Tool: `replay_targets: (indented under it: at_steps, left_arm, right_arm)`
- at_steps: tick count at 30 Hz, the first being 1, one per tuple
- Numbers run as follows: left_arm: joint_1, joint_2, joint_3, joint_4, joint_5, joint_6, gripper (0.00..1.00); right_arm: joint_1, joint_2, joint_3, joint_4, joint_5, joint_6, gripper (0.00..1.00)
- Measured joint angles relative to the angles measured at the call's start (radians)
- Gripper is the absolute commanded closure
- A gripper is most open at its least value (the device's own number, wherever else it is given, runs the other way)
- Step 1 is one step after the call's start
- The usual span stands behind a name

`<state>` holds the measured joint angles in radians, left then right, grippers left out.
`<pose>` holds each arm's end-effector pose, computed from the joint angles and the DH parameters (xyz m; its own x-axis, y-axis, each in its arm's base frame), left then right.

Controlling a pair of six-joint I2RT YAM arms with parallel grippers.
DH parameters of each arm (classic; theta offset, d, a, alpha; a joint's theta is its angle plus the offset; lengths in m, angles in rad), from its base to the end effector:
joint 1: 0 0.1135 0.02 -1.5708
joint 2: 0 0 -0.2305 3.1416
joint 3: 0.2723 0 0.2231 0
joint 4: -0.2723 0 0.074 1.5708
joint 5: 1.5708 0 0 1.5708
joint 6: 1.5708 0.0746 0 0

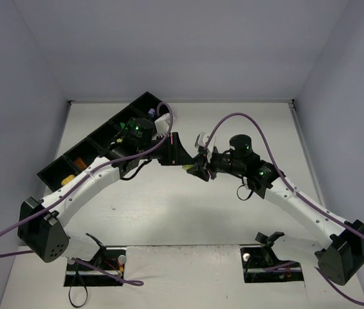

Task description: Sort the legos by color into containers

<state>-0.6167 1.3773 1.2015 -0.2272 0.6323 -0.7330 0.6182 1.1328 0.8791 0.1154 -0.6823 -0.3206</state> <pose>0.2365 -0.2217 0.3086 -0.8467 -0.0614 -0.5286 0.4623 0.4071 -0.7877 0.1976 0.1983 0.3082 0.1955 -0.1611 -0.9674 -0.9453 0.2316 -0.2296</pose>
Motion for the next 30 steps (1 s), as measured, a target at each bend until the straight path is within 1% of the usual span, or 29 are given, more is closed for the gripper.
replay_targets:
  at_steps: [1, 2, 4, 5, 8, 9, 10, 11, 13, 14, 15, 19, 22, 23, 25, 26, 28, 30]
  left_arm:
    - [-0.003, 0.000, 0.001, 0.000, -0.001, 0.001, 0.77]
    - [-0.003, 0.000, 0.001, 0.000, -0.001, 0.001, 0.83]
    - [-0.003, 0.002, 0.001, 0.003, 0.007, -0.001, 0.89]
    - [-0.003, 0.003, 0.001, 0.003, 0.008, 0.000, 0.94]
    - [-0.003, 0.003, 0.001, 0.004, 0.008, 0.002, 0.99]
    - [-0.003, 0.003, 0.001, 0.004, 0.008, 0.002, 0.99]
    - [-0.003, 0.003, 0.001, 0.005, 0.010, 0.005, 1.00]
    - [-0.003, 0.003, 0.001, 0.005, 0.011, 0.013, 1.00]
    - [-0.003, 0.003, 0.001, 0.005, 0.011, 0.025, 1.00]
    - [-0.003, 0.003, 0.001, 0.004, 0.011, 0.029, 1.00]
    - [-0.003, 0.003, 0.001, 0.002, 0.011, 0.036, 1.00]
    - [-0.003, 0.003, 0.002, -0.013, 0.010, 0.055, 1.00]
    - [-0.003, 0.003, 0.010, -0.021, 0.010, 0.064, 1.00]
    - [-0.003, 0.003, 0.014, -0.022, 0.010, 0.067, 1.00]
    - [-0.003, 0.003, 0.021, -0.022, 0.010, 0.068, 1.00]
    - [-0.003, 0.003, 0.023, -0.022, 0.011, 0.068, 1.00]
    - [-0.003, 0.003, 0.025, -0.022, 0.011, 0.068, 1.00]
    - [-0.003, 0.003, 0.026, -0.022, 0.010, 0.068, 1.00]
  right_arm:
    - [0.000, 0.003, 0.000, -0.001, 0.002, 0.000, 0.95]
    - [0.000, 0.003, 0.000, -0.001, 0.002, -0.003, 0.94]
    - [0.000, 0.003, 0.000, 0.001, 0.005, -0.007, 0.92]
    - [0.000, 0.004, 0.000, 0.000, 0.005, -0.008, 0.91]
    - [0.000, 0.004, 0.000, 0.000, 0.006, -0.012, 0.74]
    - [0.000, 0.004, 0.000, -0.001, 0.006, -0.014, 0.59]
    - [0.000, 0.004, 0.000, -0.001, 0.007, -0.014, 0.52]
    - [0.000, 0.004, 0.000, -0.003, 0.008, -0.014, 0.38]
    - [0.000, 0.004, 0.000, -0.010, 0.014, -0.017, 0.27]
    - [0.000, 0.004, 0.000, -0.015, 0.018, -0.020, 0.20]
    - [0.000, 0.004, 0.000, -0.021, 0.022, -0.023, 0.18]
    - [0.000, 0.004, 0.000, -0.042, 0.032, -0.030, 0.19]
    - [0.000, 0.004, 0.000, -0.056, 0.039, -0.038, 0.29]
    - [0.000, 0.004, 0.000, -0.059, 0.040, -0.041, 0.37]
    - [0.000, 0.004, 0.000, -0.063, 0.044, -0.048, 0.44]
    - [0.000, 0.004, 0.000, -0.065, 0.046, -0.049, 0.50]
    - [0.000, 0.004, 0.000, -0.069, 0.047, -0.052, 0.58]
    - [0.000, 0.004, 0.000, -0.069, 0.048, -0.053, 0.64]
